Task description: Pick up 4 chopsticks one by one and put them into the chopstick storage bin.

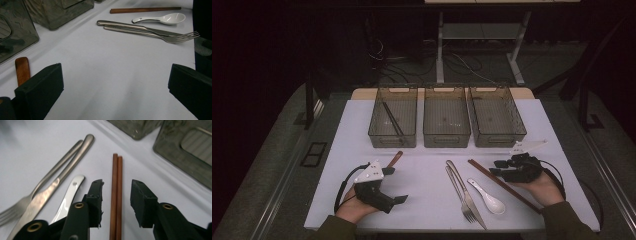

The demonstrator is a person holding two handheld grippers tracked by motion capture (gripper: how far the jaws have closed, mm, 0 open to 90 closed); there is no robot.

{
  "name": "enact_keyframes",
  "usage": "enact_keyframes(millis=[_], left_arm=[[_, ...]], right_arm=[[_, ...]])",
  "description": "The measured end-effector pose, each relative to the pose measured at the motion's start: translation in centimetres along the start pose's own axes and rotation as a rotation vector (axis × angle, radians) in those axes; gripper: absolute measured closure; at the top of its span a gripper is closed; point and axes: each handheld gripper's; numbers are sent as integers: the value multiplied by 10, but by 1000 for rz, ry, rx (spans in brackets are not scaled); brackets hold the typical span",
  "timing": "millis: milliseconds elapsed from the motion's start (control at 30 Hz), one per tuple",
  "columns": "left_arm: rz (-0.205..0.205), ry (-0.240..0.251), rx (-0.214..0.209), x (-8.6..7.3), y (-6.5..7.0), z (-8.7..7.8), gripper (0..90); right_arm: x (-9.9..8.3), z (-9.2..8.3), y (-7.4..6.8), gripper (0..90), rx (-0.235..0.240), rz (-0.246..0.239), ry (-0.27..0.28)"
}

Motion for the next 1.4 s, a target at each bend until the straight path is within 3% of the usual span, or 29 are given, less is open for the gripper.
enact_keyframes(millis=[267,467,767,1400], left_arm=[[-1,-7,3,0,1,1,0],[-1,-9,5,0,1,1,0],[-1,-9,4,0,1,1,0],[-2,-7,4,0,1,1,0]], right_arm=[[-28,-25,4,756,-31,19,-8],[-43,-28,7,791,-15,24,-41],[-46,-19,4,805,-17,-11,-100],[-49,-14,7,819,-26,-18,-134]])
Point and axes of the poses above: each handheld gripper's, and its own axes: z roughly forward along the jaws, x roughly out of its top, y roughly to its right, and after that the axes turned 9 degrees about -x, right-handed
